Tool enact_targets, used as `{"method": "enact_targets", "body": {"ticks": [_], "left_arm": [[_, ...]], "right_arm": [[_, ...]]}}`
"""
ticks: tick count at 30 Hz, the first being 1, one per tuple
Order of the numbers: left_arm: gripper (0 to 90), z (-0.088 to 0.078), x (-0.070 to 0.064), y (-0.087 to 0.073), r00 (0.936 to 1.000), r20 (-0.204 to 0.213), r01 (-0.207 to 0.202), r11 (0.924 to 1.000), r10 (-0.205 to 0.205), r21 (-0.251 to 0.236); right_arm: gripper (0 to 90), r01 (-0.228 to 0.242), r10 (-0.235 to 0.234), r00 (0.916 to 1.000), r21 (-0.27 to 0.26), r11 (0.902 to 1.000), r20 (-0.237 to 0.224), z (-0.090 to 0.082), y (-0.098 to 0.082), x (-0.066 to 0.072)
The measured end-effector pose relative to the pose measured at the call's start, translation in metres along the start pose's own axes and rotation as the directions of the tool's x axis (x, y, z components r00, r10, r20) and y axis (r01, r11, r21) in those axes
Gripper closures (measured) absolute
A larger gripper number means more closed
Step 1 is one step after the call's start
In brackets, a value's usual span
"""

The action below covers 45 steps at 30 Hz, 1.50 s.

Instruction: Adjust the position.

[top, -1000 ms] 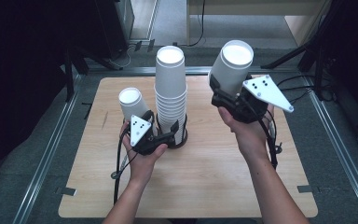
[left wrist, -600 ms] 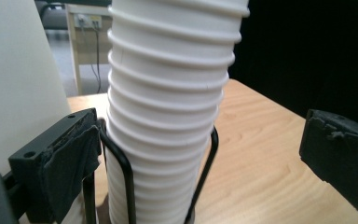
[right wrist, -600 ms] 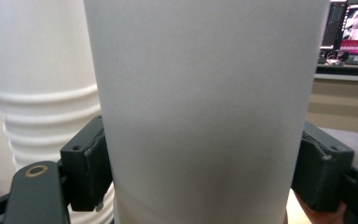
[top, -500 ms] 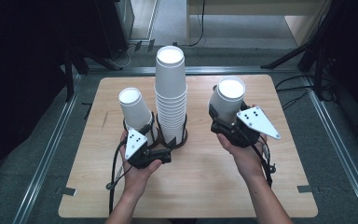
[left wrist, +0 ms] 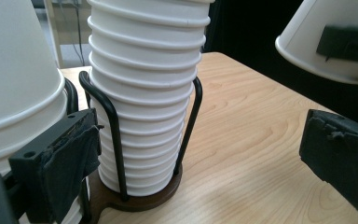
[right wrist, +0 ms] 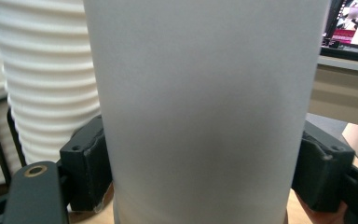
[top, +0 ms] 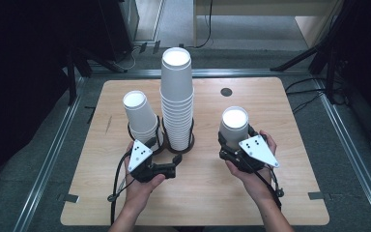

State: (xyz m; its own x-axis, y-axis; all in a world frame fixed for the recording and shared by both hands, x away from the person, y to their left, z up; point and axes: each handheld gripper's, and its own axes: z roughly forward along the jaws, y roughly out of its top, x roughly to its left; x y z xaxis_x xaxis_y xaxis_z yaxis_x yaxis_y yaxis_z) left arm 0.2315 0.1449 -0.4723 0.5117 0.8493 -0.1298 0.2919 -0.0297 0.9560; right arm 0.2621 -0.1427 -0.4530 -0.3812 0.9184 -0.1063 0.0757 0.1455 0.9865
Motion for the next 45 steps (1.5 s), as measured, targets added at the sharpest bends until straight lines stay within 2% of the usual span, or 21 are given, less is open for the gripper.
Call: {"method": "enact_targets", "body": {"ticks": [5, 8, 14, 15, 19, 22, 25, 29, 32, 36, 37, 39, 40, 42, 45], "left_arm": [[0.0, -0.002, 0.000, -0.005, 0.9999, 0.011, -0.007, 0.9998, 0.007, 0.020], [0.0, -0.001, 0.001, -0.007, 0.9998, 0.018, 0.004, 0.9996, -0.005, 0.029], [0.0, 0.000, -0.004, -0.007, 0.9991, 0.041, 0.010, 0.9996, -0.011, 0.027], [0.0, 0.000, -0.005, -0.006, 0.9988, 0.046, 0.012, 0.9996, -0.013, 0.027], [0.0, 0.000, -0.009, -0.006, 0.9965, 0.082, 0.014, 0.9994, -0.016, 0.031], [0.0, 0.000, -0.011, -0.005, 0.9951, 0.098, 0.013, 0.9994, -0.016, 0.032], [0.0, 0.000, -0.014, -0.005, 0.9931, 0.116, 0.011, 0.9992, -0.016, 0.039], [0.0, 0.003, -0.020, -0.005, 0.9881, 0.154, 0.000, 0.9983, -0.009, 0.059], [0.0, 0.004, -0.023, -0.005, 0.9830, 0.183, -0.016, 0.9972, 0.002, 0.074], [0.0, 0.005, -0.025, -0.004, 0.9772, 0.212, -0.031, 0.9955, 0.012, 0.090], [0.0, 0.005, -0.026, -0.004, 0.9757, 0.219, -0.034, 0.9950, 0.013, 0.094], [0.0, 0.006, -0.028, -0.004, 0.9728, 0.231, -0.042, 0.9940, 0.017, 0.101], [0.0, 0.006, -0.028, -0.004, 0.9720, 0.234, -0.046, 0.9937, 0.021, 0.102], [0.0, 0.007, -0.030, -0.005, 0.9691, 0.245, -0.050, 0.9928, 0.022, 0.109], [0.0, 0.008, -0.031, -0.005, 0.9653, 0.261, -0.044, 0.9923, 0.012, 0.116]], "right_arm": [[19.0, 0.019, -0.019, 0.9998, 0.016, 0.9997, -0.001, -0.004, -0.017, 0.005], [19.0, 0.021, -0.021, 0.9998, 0.024, 0.9995, -0.004, -0.003, -0.027, 0.008], [19.0, 0.102, -0.102, 0.9948, 0.050, 0.9935, -0.002, -0.003, -0.040, 0.016], [19.0, 0.138, -0.138, 0.9904, 0.053, 0.9890, 0.005, -0.003, -0.044, 0.020], [19.0, 0.232, -0.233, 0.9724, 0.057, 0.9711, 0.015, -0.003, -0.053, 0.029], [19.0, 0.269, -0.270, 0.9626, 0.062, 0.9611, 0.015, -0.003, -0.057, 0.035], [19.0, 0.318, -0.319, 0.9478, 0.050, 0.9469, 0.012, -0.002, -0.059, 0.042], [19.0, 0.384, -0.384, 0.9232, 0.036, 0.9225, -0.008, -0.003, -0.064, 0.055], [19.0, 0.445, -0.445, 0.8953, 0.018, 0.8951, -0.022, -0.003, -0.068, 0.064], [18.9, 0.477, -0.477, 0.8786, 0.019, 0.8785, -0.025, -0.003, -0.072, 0.070], [18.9, 0.492, -0.491, 0.8707, 0.018, 0.8706, -0.027, -0.003, -0.073, 0.071], [18.9, 0.500, -0.500, 0.8656, 0.015, 0.8657, -0.031, -0.003, -0.074, 0.074], [18.9, 0.514, -0.513, 0.8575, 0.011, 0.8577, -0.035, -0.003, -0.074, 0.074], [18.9, 0.523, -0.522, 0.8522, 0.011, 0.8525, -0.035, -0.003, -0.075, 0.076], [18.8, 0.542, -0.541, 0.8397, -0.002, 0.8406, -0.046, -0.004, -0.077, 0.079]]}}
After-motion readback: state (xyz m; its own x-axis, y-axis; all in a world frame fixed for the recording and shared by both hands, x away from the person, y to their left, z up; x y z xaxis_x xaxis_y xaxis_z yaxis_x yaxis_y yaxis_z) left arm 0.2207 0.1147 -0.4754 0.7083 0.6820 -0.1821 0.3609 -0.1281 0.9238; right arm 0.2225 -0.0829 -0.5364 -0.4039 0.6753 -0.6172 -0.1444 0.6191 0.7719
